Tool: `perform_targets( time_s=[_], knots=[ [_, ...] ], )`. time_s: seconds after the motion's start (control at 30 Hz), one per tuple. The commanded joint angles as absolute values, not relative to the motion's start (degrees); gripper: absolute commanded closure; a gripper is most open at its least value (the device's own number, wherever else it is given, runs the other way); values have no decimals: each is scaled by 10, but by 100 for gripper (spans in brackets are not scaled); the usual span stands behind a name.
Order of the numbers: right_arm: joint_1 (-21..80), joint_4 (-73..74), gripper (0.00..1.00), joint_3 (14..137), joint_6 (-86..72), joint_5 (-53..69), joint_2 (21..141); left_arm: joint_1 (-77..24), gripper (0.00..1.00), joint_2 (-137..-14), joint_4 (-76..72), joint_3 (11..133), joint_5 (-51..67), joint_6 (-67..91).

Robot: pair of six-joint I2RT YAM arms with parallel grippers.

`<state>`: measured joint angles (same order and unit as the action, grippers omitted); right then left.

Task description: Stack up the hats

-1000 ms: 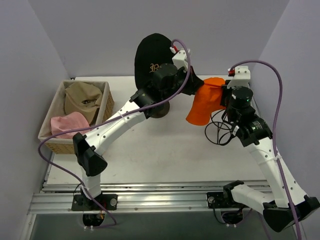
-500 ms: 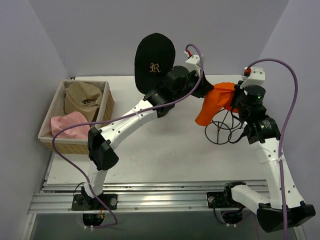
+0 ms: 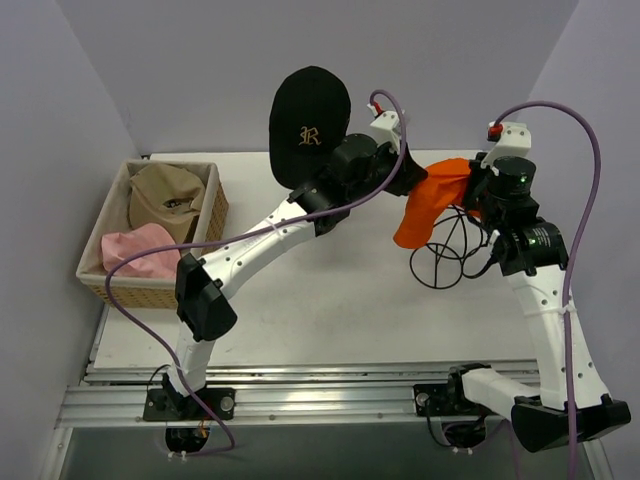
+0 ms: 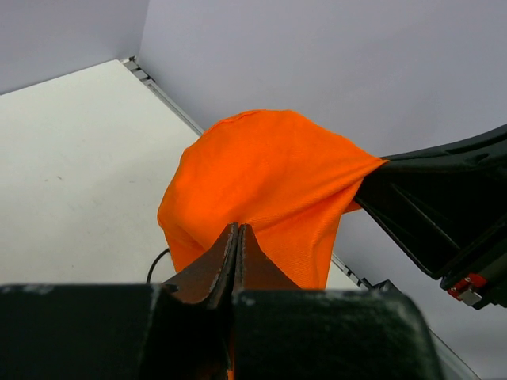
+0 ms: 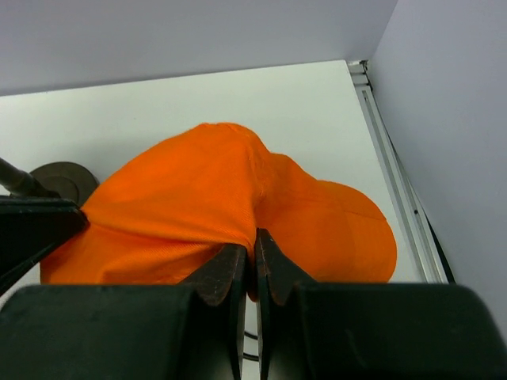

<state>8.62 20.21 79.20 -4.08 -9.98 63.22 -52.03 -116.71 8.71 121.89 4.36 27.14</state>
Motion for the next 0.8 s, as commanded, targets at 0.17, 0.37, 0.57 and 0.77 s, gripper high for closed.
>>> perform_targets(
  time_s=[0.17, 0.37, 0.57, 0.77],
  knots=[
    [69, 225, 100, 759, -55, -146, 565, -513, 98, -1146, 90, 1193, 23, 259],
    [66, 229, 100, 817, -61, -93, 593, -513, 98, -1136, 87, 1181, 11, 257],
    [65, 252, 100, 848, -86, -52, 594, -513, 98, -1122, 98, 1186, 5, 253],
    [65, 283, 100, 852, -97, -49, 579, -513, 98, -1107, 98, 1172, 5, 251]
  ],
)
